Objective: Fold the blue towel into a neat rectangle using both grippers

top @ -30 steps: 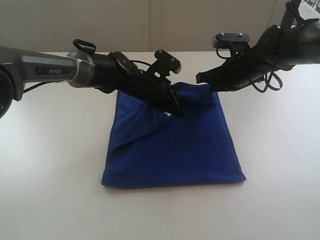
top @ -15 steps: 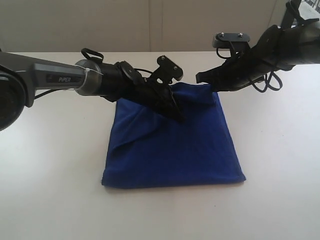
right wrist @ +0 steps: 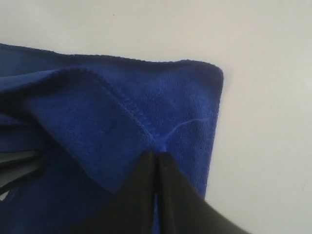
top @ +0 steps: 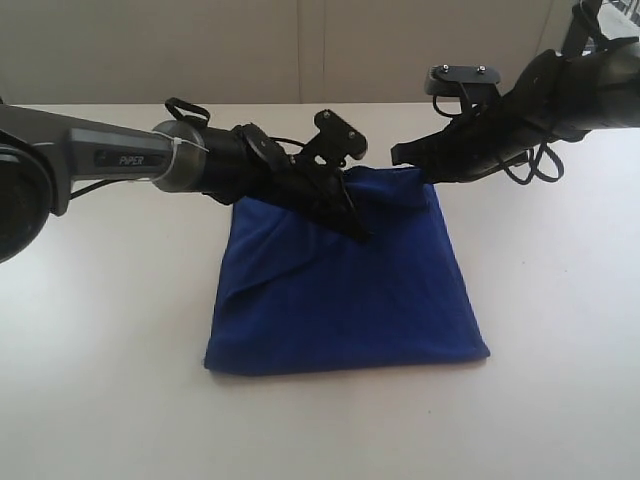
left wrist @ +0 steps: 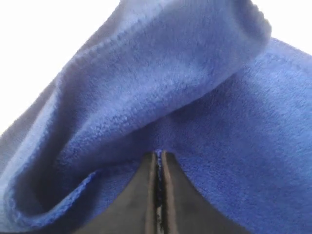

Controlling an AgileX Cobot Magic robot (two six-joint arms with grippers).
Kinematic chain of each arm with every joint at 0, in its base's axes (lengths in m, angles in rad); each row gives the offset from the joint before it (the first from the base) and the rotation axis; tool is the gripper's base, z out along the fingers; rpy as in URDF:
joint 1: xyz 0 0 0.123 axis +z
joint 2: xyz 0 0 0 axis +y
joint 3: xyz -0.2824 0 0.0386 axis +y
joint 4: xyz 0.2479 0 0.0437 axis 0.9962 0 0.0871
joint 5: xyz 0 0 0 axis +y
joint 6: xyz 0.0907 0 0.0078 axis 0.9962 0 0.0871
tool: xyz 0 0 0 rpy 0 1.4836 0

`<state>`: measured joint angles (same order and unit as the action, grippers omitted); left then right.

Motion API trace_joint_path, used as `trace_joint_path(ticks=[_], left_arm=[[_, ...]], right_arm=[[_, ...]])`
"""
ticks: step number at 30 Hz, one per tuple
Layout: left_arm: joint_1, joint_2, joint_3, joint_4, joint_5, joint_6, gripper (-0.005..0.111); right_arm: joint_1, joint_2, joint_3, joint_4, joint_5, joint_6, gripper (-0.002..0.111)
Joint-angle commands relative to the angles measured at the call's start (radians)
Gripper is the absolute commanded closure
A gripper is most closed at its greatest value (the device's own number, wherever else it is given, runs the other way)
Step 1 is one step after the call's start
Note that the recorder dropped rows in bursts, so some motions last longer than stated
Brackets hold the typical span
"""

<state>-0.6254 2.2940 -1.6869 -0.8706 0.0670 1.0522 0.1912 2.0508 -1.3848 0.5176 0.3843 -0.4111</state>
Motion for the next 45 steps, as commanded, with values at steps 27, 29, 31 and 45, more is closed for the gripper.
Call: trace_joint_path(ticks=[27, 29, 31, 45], left_arm=[[0.081, -0.054, -0.002, -0.02, 0.171, -0.137, 0.089], [0.081, -0.054, -0.002, -0.02, 0.167, -0.137, 0.078], [0.081, -0.054, -0.002, -0.02, 0.148, -0.137, 0.07], [0.193, -0.118, -0.002, -0.018, 0.241, -0.16, 0.059]], right_arm=[[-0.003, 0.0, 0.001, 0.011, -0.011, -0.004, 0.108], [-0.003, 0.0, 0.001, 0.011, -0.011, -0.004, 0.108], [-0.003, 0.0, 0.001, 0.011, -0.011, -0.004, 0.108], [-0.003, 0.0, 0.001, 0.011, -0.008, -0.004, 0.108]])
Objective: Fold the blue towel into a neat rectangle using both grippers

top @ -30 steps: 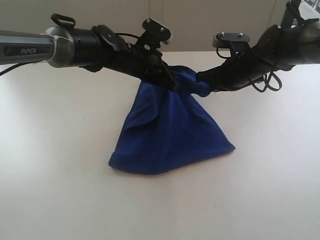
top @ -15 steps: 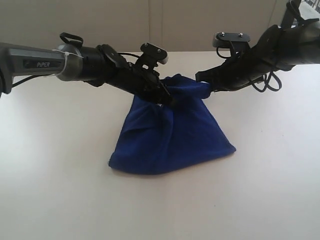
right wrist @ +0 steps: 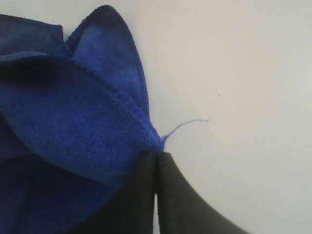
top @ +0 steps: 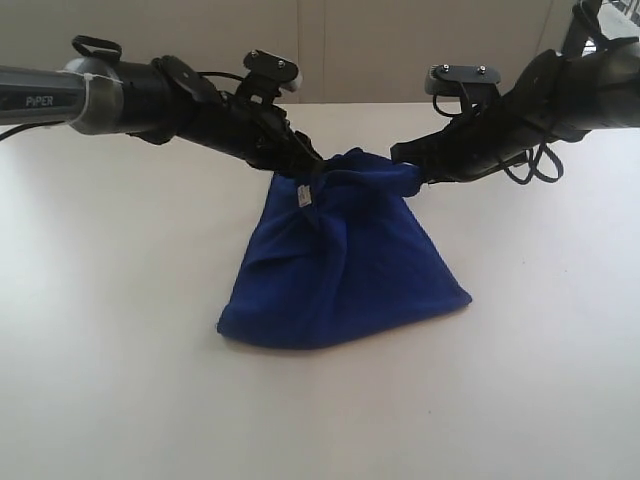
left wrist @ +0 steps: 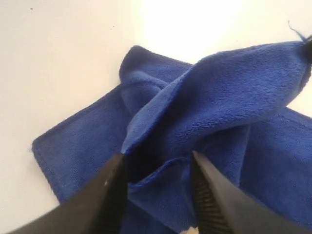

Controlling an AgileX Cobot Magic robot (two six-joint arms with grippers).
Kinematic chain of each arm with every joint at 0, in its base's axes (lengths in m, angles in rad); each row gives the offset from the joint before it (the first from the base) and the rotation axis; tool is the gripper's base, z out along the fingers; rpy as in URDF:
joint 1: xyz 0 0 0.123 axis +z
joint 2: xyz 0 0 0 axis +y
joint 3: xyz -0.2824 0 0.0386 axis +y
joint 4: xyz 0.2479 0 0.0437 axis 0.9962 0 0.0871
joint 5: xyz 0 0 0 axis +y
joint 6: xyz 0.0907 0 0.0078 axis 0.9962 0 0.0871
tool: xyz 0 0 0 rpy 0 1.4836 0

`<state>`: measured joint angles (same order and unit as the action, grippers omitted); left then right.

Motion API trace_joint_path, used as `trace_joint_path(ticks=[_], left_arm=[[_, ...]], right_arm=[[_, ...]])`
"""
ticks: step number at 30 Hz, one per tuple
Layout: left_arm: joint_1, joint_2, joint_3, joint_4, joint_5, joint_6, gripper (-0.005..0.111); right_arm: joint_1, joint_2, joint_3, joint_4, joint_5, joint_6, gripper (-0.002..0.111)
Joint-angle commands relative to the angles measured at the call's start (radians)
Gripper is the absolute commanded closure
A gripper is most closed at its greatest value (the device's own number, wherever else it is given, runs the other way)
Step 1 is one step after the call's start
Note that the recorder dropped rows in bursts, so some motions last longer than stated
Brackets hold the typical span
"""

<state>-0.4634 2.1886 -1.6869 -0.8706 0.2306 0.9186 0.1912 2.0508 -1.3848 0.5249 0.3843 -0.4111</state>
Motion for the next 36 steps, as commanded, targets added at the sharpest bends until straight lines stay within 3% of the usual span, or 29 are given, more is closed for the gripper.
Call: trace_joint_path(ticks=[1, 6, 8, 11, 14, 16, 18, 22, 24, 29, 36], left_arm=[[0.035, -0.013, -0.002, -0.018, 0.093, -0.04, 0.059], [0.043, -0.017, -0.002, -0.016, 0.139, -0.055, 0.059], [0.043, -0.024, -0.002, -0.007, 0.137, -0.055, 0.059], [0.052, -0.069, -0.002, 0.02, 0.122, -0.064, 0.059], [0.074, -0.11, -0.002, 0.02, 0.123, -0.079, 0.059], [0.097, -0.123, -0.002, 0.02, 0.15, -0.095, 0.06], [0.116, -0.125, -0.002, 0.02, 0.178, -0.151, 0.065], [0.13, -0.093, -0.002, 0.015, 0.189, -0.165, 0.095], [0.13, -0.076, -0.002, -0.015, 0.178, -0.165, 0.106], [0.132, -0.02, -0.002, -0.095, 0.103, -0.175, 0.107], [0.132, 0.096, -0.035, -0.174, 0.061, -0.187, 0.107]], right_arm=[[-0.003, 0.0, 0.001, 0.004, -0.008, -0.004, 0.108], [-0.003, 0.0, 0.001, 0.025, -0.008, -0.004, 0.103], [-0.003, 0.0, -0.001, 0.029, 0.004, -0.004, 0.094], [-0.003, -0.02, -0.001, 0.027, 0.004, -0.004, 0.067], [-0.005, -0.061, -0.001, 0.023, -0.007, -0.004, 0.06], [-0.005, -0.091, -0.001, 0.023, -0.027, -0.004, 0.064], [-0.005, -0.105, -0.005, 0.025, -0.039, -0.004, 0.075], [-0.003, -0.07, -0.052, 0.028, 0.017, -0.004, 0.108], [-0.006, -0.026, -0.111, 0.028, 0.058, -0.004, 0.108], [-0.012, 0.124, -0.319, 0.037, 0.2, -0.011, 0.108], [-0.012, 0.321, -0.55, 0.064, 0.254, -0.011, 0.108]])
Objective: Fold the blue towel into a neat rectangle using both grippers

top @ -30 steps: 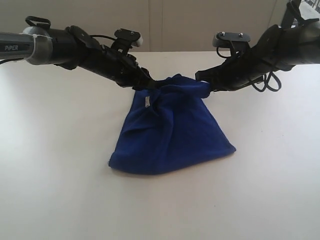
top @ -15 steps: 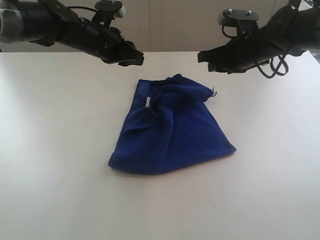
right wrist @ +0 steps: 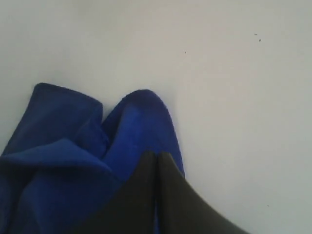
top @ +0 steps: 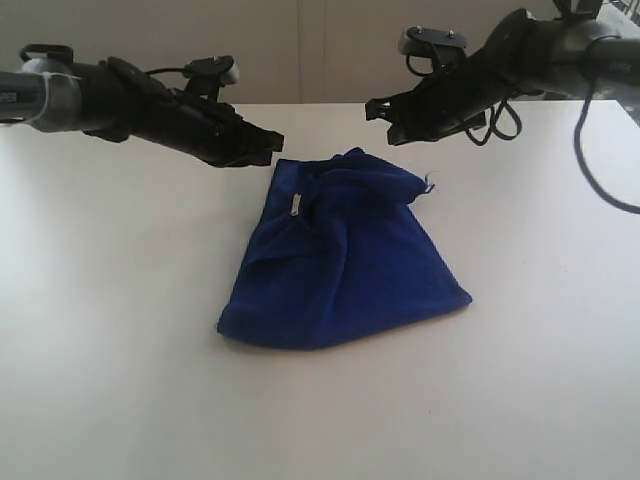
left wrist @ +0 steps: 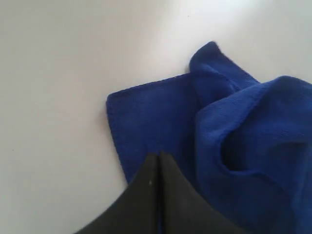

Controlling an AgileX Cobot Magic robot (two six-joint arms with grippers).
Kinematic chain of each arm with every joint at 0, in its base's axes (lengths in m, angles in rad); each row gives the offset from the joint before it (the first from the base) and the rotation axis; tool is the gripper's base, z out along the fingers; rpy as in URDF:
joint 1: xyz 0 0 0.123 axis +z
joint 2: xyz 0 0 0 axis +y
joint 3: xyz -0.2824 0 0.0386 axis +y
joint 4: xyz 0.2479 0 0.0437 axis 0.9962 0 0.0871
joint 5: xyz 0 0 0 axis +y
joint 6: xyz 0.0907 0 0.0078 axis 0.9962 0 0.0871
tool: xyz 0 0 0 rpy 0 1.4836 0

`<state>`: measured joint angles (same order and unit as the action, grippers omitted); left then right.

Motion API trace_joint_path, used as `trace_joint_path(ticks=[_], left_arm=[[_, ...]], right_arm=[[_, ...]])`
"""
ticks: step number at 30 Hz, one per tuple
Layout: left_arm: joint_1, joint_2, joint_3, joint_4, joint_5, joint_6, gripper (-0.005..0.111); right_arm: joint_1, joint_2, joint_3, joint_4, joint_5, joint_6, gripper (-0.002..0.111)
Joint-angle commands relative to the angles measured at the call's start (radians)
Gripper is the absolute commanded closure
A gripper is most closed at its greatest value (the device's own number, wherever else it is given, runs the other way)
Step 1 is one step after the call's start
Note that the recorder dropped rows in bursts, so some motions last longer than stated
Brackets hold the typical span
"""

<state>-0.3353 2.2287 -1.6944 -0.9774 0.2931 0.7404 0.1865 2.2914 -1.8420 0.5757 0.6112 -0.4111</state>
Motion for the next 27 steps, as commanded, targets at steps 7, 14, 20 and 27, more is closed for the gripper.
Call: trace_joint_path(ticks=[7, 14, 20, 27], left_arm=[[0.002, 0.124, -0.069, -0.116, -0.001, -0.003, 0.107], [-0.004, 0.172, -0.084, -0.114, 0.007, -0.003, 0.107], [0.009, 0.181, -0.084, -0.054, 0.025, -0.005, 0.107], [0.069, 0.174, -0.084, 0.187, 0.082, -0.207, 0.107]], right_arm=[[-0.008, 0.166, -0.151, 0.062, 0.04, -0.04, 0.108], [-0.008, 0.191, -0.151, 0.054, 0.054, -0.044, 0.108], [-0.014, 0.22, -0.151, -0.13, 0.058, 0.094, 0.108], [-0.053, 0.222, -0.151, -0.191, 0.061, 0.174, 0.108]])
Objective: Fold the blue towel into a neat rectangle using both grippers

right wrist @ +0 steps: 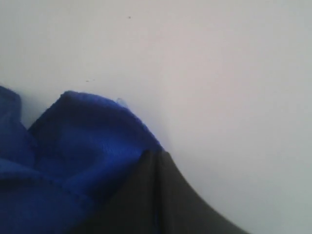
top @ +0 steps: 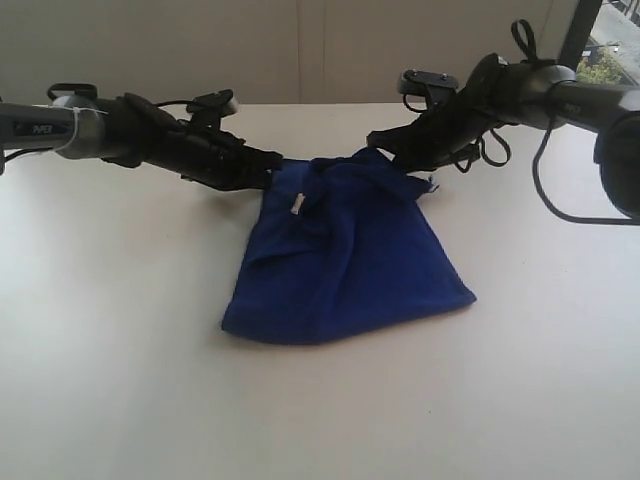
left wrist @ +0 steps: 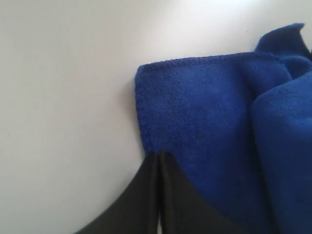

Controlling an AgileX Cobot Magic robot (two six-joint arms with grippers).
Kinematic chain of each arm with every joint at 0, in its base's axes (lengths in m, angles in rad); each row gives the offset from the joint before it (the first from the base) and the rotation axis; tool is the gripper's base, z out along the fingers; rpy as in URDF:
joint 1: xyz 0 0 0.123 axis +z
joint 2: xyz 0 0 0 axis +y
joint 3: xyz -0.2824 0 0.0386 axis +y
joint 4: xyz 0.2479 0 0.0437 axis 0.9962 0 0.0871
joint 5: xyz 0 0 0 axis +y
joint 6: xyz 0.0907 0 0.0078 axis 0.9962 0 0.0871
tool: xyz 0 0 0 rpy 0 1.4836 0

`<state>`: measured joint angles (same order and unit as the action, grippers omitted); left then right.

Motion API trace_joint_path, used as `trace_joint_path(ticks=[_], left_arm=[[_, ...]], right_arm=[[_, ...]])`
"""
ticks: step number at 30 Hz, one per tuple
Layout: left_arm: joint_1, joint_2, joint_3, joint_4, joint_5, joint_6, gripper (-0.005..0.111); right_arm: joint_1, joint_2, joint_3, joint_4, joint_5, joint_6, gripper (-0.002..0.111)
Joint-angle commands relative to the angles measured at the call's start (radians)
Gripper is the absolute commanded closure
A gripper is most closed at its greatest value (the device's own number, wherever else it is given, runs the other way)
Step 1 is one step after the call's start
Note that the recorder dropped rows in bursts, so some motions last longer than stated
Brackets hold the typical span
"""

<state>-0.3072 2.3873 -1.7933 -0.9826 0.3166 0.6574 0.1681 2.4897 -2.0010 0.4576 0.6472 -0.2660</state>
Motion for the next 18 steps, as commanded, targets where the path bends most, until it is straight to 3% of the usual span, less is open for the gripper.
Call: trace_joint_path(ticks=[1, 5, 18], left_arm=[[0.046, 0.016, 0.015, 0.222, 0.072, -0.144, 0.107], [0.072, 0.016, 0.015, 0.283, 0.102, -0.175, 0.107], [0.076, 0.003, 0.013, 0.283, 0.105, -0.169, 0.107]], right_arm=[[-0.041, 0.024, 0.008, -0.073, 0.029, 0.036, 0.108], [-0.057, 0.024, 0.008, -0.073, 0.038, 0.041, 0.108], [-0.071, 0.018, 0.008, -0.083, 0.054, 0.138, 0.108]])
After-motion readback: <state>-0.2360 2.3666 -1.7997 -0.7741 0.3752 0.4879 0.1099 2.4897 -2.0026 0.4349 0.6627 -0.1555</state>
